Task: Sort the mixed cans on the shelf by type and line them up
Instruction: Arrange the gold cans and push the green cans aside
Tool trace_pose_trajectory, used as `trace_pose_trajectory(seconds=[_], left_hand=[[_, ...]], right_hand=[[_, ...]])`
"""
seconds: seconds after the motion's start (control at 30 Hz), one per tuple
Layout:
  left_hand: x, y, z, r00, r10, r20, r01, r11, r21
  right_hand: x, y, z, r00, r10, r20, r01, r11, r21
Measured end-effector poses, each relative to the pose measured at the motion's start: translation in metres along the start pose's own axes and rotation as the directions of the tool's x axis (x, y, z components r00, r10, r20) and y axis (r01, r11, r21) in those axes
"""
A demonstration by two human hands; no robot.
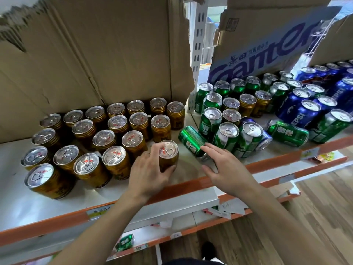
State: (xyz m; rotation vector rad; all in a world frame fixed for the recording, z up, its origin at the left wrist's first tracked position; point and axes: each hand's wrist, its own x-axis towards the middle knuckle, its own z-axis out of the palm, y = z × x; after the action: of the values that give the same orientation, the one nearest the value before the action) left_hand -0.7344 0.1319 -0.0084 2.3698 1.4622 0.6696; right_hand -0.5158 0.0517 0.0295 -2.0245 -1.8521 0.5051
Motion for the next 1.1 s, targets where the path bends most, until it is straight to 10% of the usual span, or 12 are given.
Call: trace_pose_trajectory(seconds=[0.23, 0.57, 1.1], left_hand=[[-0.002, -0.012, -0.004, 0.972, 0.137, -0.189, -0.02, 0.856, 0.517], [-0.003, -0.004, -0.004, 0.987, 0.038, -0.155, 0.041, 0.878, 0.478], [0.044, 0.072, 0.033, 0.866, 0.347, 0.361, -0.496, 0.688, 0.53]], right_hand=[[0.006, -0.007, 0.002, 1.0, 0.007, -0.021, -0.008, 0.999, -0.031], [0.005, -0.006, 0.006, 1.0, -0.016, -0.004, 0.016, 0.998, -0.066], [-0.023, 0.046, -0.024, 0.998, 0.063, -0.021, -0.064, 0.996, -0.065]])
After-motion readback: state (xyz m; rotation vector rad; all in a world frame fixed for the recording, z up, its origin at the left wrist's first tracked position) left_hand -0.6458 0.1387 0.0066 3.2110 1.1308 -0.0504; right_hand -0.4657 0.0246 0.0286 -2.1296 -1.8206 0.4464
